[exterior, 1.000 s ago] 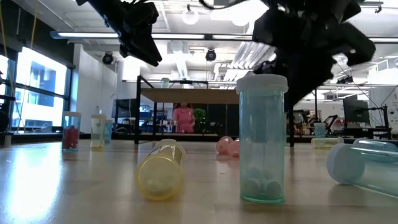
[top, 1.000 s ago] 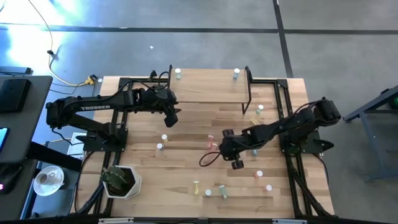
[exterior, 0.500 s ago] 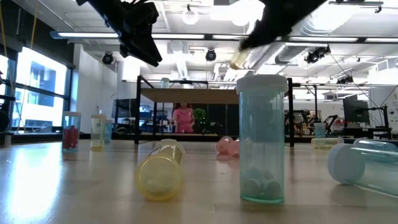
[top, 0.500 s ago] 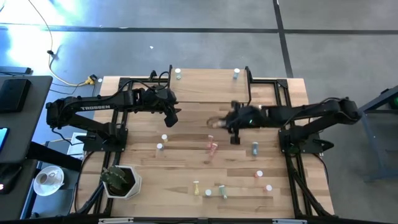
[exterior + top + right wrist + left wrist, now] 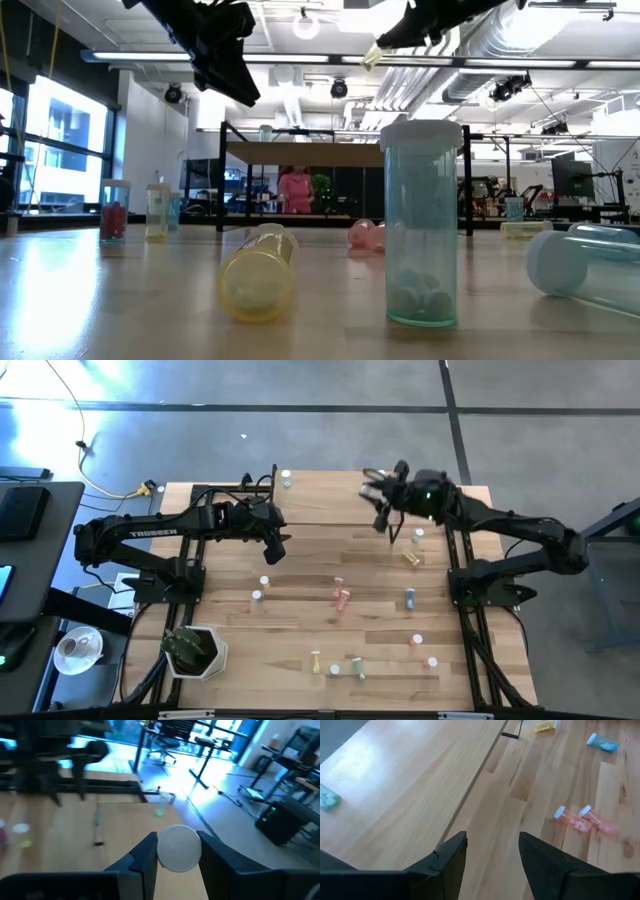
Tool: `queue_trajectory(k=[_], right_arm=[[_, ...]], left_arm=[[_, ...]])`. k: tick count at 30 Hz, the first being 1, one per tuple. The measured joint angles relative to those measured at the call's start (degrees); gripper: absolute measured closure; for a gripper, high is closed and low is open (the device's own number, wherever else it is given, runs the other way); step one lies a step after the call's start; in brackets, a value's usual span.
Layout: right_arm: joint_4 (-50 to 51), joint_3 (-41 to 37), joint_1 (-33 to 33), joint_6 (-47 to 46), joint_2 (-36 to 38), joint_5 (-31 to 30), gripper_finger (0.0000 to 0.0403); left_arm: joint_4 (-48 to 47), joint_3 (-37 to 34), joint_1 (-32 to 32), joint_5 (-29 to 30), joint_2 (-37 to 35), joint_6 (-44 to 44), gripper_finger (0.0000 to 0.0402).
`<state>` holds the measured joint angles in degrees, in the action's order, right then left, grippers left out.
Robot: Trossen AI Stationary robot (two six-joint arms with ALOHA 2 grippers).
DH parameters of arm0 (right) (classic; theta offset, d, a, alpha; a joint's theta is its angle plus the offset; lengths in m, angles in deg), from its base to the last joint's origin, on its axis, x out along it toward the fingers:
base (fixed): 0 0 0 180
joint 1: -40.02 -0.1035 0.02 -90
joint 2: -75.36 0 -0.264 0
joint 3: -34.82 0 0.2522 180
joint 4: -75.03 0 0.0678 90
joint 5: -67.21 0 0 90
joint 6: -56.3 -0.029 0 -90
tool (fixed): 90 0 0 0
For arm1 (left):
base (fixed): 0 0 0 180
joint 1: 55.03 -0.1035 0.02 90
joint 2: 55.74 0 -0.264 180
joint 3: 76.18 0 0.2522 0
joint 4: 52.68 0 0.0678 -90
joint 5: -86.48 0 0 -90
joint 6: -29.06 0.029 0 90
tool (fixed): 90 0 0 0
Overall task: Pick and place medicine bottles onto shelf by color
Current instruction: Put the yellow pill bottle on the shelf
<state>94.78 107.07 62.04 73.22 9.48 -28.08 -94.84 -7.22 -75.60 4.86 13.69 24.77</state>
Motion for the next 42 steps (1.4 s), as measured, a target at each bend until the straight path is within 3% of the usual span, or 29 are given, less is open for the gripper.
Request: queue_trajectory(k=[13, 28, 33, 42], right_arm=[[18.3, 19.4, 15.2, 1.2, -12.5, 3.5, 0.0293], [45.1, 48.1, 17.0, 1.6, -34.9, 9.7, 0.0293], [48.6, 52.2, 16.7, 1.6, -40.0, 10.6, 0.0293], [51.8, 52.6, 16.6, 2.6, -44.2, 9.8, 0.0293]], left_arm=[[-0.1, 0.0, 0.0, 0.0, 0.0, 0.4, 0.0229], [-0.1, 0.0, 0.0, 0.2, 0.0, 0.4, 0.0229], [-0.1, 0.0, 0.0, 0.2, 0.0, 0.4, 0.0229], [-0.2, 0.0, 0.0, 0.2, 0.0, 0.4, 0.0229]])
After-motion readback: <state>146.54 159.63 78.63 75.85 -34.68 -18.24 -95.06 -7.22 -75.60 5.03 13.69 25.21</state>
